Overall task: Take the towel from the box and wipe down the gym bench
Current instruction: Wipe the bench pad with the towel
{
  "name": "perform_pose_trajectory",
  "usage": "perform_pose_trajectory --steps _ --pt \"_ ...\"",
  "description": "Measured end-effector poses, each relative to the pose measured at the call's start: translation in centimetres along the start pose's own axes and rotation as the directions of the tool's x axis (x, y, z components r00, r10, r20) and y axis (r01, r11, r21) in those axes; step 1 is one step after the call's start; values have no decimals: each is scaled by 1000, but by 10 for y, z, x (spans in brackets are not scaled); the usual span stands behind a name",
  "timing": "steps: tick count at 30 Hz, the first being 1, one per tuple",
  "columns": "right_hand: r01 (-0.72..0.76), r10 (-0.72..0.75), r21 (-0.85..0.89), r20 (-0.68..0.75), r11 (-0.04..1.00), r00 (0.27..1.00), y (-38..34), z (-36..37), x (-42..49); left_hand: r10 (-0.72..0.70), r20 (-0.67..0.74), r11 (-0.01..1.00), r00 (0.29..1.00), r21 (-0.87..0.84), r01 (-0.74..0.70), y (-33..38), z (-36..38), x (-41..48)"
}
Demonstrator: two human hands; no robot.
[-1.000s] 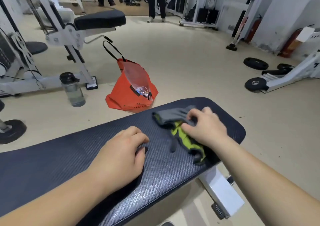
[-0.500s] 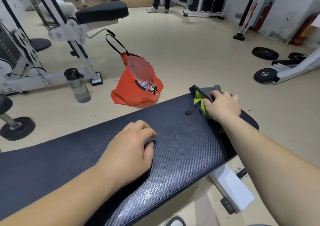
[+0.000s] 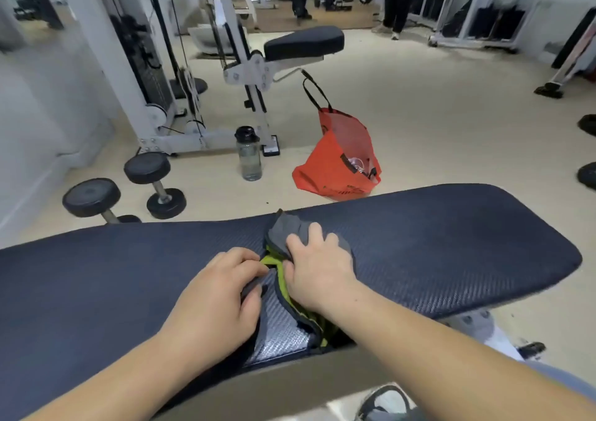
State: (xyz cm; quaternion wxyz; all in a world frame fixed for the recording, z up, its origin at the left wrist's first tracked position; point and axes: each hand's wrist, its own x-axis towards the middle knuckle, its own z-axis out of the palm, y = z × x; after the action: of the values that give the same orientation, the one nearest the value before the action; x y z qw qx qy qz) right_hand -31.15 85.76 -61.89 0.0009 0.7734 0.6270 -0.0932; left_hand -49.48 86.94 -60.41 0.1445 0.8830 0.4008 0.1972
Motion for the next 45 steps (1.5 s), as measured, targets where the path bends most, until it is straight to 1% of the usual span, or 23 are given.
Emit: perform_pose_trajectory --steps 5,7,9,11,12,13,15,18,23,26,28,29,31,33,35,36,37,38,40,41,42,43,45 --pt "14 -17 41 54 999 998 -73 6 -26 -93 -42 996 995 12 93 -28 -33 -34" --pt "16 -27 94 122 995 992 -88 -2 -26 -137 -53 990 989 18 138 -38 -37 -43" --pt "6 -90 272 295 962 951 -91 -23 -18 -177 -40 984 983 25 178 -44 -37 -50" --pt "-78 -214 555 441 828 872 -82 -51 -6 -212 5 977 977 16 211 -41 -35 -52" --pt "-115 -260 642 459 758 850 -74 -62 2 -229 50 973 972 14 229 -37 -33 -52" --pt "-135 -269 690 444 712 855 -63 -70 8 -249 109 968 962 32 247 -29 -30 -49" --pt "-120 -182 727 322 676 929 -41 -76 21 -295 238 952 925 153 264 -11 -19 -39" --pt "-81 -29 712 141 698 990 -16 -70 39 -342 328 916 880 325 235 -2 9 -18" --pt "-32 -18 660 69 751 997 5 -72 68 -290 307 925 907 334 183 -51 19 44" --pt "-11 -2 587 22 809 1000 13 -68 80 -425 234 874 874 355 330 -60 31 81" --pt "-13 30 568 -21 823 999 17 -66 87 -451 183 865 873 331 378 -38 45 86" --pt "-9 48 555 -56 832 997 18 -66 91 -399 188 892 898 308 332 -23 52 79" --pt "0 68 533 -109 846 992 15 -65 99 -161 243 969 957 221 107 1 58 52" --pt "25 47 529 -123 848 991 3 -62 103 120 309 973 944 152 -174 2 52 27" --pt "82 -6 519 -147 851 989 -15 -58 105 212 343 945 915 167 -282 -33 37 28" --pt "112 -35 512 -157 851 987 -24 -56 105 171 324 944 930 215 -249 -58 31 32" --pt "136 -63 507 -158 851 985 -32 -54 104 72 281 950 957 273 -151 -86 24 36" --pt "152 -89 507 -147 848 985 -40 -52 102 -81 219 949 972 314 9 -113 13 39" --pt "173 -135 523 -109 835 985 -52 -47 96 -382 102 880 919 343 328 -147 -4 34" --pt "182 -157 532 -93 827 983 -58 -43 92 -474 69 839 878 338 427 -146 -6 26" --pt "191 -174 538 -83 821 981 -64 -40 89 -509 51 818 859 339 465 -137 -4 13" --pt "201 -191 541 -77 817 979 -71 -36 86 -479 62 837 875 332 435 -121 -1 -3" --pt "233 -228 541 -77 808 971 -85 -29 80 -273 130 927 953 301 224 -89 -4 -43"
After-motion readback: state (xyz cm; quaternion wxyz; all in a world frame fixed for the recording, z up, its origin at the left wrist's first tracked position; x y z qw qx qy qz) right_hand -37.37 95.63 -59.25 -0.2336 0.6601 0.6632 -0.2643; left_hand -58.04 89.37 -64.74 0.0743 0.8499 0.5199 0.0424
